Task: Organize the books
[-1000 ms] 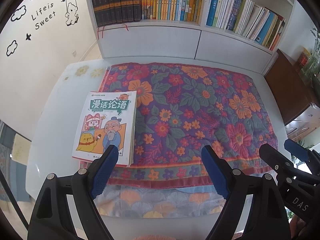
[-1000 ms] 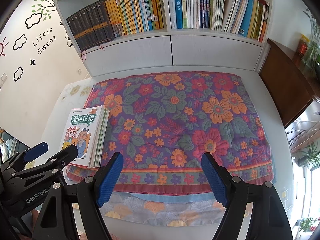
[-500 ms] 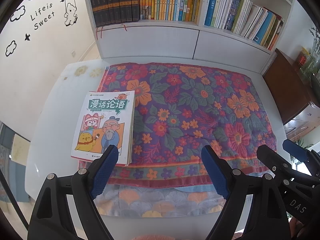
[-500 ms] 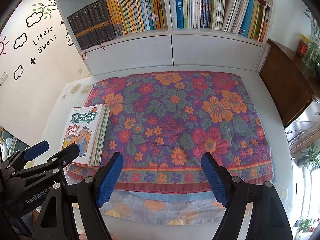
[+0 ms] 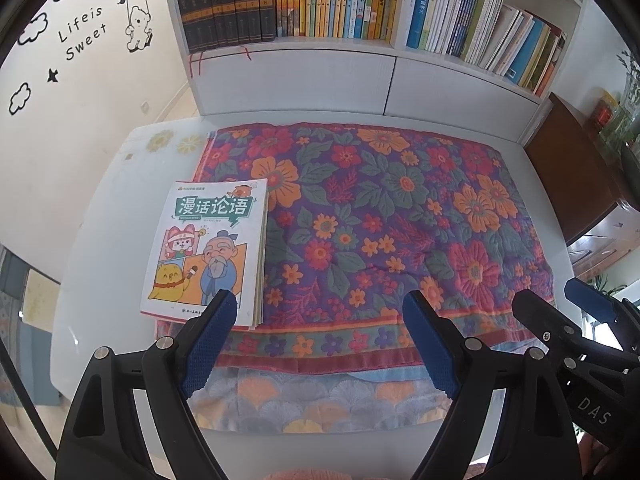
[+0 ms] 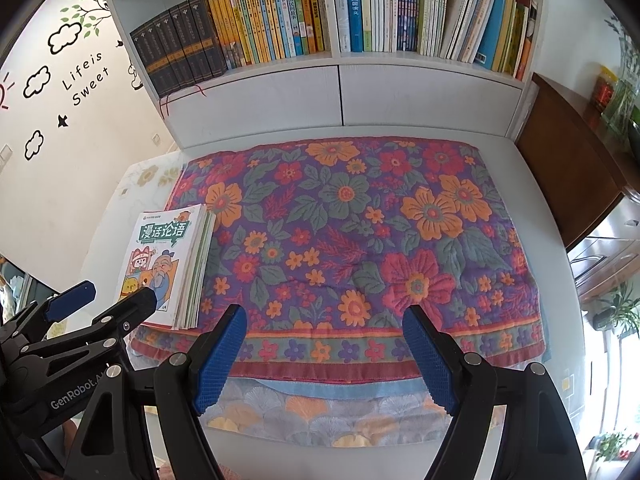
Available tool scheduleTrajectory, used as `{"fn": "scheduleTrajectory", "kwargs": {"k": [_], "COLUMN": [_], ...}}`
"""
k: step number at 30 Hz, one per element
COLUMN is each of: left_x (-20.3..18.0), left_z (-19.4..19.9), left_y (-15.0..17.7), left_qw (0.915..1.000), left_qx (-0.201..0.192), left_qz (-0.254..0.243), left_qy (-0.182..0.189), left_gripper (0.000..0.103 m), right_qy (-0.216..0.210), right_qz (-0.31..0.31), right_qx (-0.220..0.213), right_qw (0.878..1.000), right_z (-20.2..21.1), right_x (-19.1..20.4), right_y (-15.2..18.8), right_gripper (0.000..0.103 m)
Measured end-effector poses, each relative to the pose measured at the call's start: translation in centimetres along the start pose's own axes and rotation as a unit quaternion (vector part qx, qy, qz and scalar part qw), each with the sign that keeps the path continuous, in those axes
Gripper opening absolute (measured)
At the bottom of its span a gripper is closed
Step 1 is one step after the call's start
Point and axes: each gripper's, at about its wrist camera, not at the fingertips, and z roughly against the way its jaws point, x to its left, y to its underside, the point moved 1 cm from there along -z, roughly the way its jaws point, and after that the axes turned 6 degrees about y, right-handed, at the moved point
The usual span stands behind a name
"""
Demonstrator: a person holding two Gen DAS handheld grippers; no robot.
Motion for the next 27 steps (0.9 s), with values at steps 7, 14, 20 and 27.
{"fn": "scheduleTrajectory", "kwargs": {"k": [7, 14, 20, 27], "left_x": [0.04, -0.03, -0.06, -0.10], "left_z": [-0.13, -0.14, -0.32, -0.34], "left_y": [0.02, 0.08, 0.18, 0.17], "left_qw": [1.0000, 1.0000, 1.0000, 1.0000], "left_qx": [0.003, 0.004, 0.006, 0.005], "left_qz": [0.001, 0.001, 0.000, 0.000], "left_qy": [0.000, 0.000, -0.001, -0.002], "left_gripper": [0.084, 0.084, 0.084, 0.084], "right_qy": [0.001, 0.000, 0.001, 0.001], "right_qz": [0.000, -0.003, -0.004, -0.003], "right_qx": [0.003, 0.010, 0.010, 0.010], "right_qw": [1.000, 1.000, 1.000, 1.000], "right_z": [-0.14, -0.53, -0.44, -0.54], "right_x": [-0.12, -0.23, -0.11, -0.09], "right_y": [0.09, 0.26, 0.31, 0.32], "right_gripper": [0.079, 0.079, 0.079, 0.078]}}
